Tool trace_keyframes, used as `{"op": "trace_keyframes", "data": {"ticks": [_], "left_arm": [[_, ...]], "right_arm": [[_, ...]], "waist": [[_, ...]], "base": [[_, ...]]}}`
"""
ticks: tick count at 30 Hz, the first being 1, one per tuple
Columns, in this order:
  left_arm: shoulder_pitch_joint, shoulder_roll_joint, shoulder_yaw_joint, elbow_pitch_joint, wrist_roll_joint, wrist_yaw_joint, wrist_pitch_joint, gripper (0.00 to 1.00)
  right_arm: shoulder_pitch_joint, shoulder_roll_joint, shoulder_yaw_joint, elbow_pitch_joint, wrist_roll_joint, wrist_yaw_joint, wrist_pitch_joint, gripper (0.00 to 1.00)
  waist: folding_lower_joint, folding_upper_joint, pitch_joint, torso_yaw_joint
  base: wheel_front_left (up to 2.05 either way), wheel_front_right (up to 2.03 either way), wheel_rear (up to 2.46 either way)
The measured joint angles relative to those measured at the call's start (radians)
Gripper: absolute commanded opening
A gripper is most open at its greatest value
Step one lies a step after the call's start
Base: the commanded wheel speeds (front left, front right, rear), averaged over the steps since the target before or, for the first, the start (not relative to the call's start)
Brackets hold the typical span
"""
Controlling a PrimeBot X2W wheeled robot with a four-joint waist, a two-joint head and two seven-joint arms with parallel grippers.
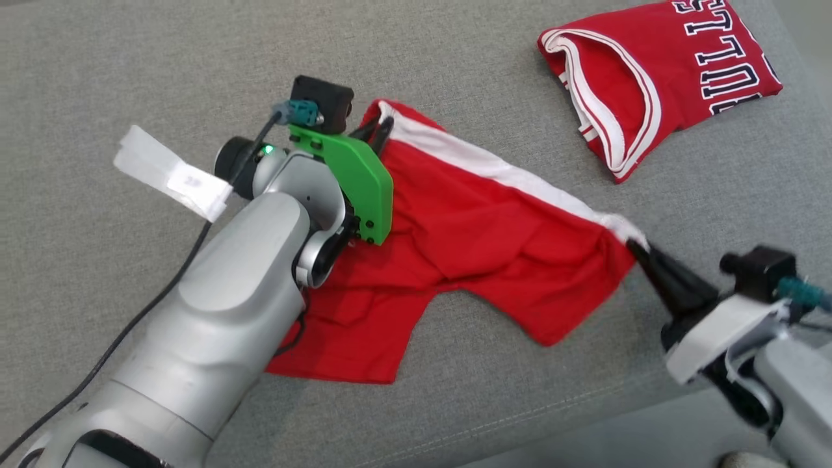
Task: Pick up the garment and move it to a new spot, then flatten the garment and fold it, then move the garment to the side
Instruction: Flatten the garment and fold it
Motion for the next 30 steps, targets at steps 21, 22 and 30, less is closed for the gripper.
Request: {"op": "trace_keyframes", "data": {"ticks": [21, 22, 30], "left_arm": [[-0.083, 0.177, 0.289, -0.291, -0.231, -0.027, 0.051, 0.0], [-0.05, 0.184, 0.288, -0.313, -0.253, -0.027, 0.07, 0.0], [0.104, 0.259, 0.303, -0.56, -0.339, -0.003, 0.169, 0.0]], "right_arm": [[-0.229, -0.209, -0.22, -0.277, 0.164, 0.034, 0.062, 0.0], [-0.205, -0.214, -0.217, -0.282, 0.177, 0.034, 0.075, 0.0], [-0.119, -0.325, -0.304, -0.39, 0.288, 0.034, 0.125, 0.0]], "waist": [[0.0, 0.0, -0.2, 0.097], [0.0, 0.0, -0.208, 0.104], [0.0, 0.0, -0.269, 0.144]], "base": [[0.0, 0.0, 0.0], [0.0, 0.0, 0.0], [0.0, 0.0, 0.0]]}}
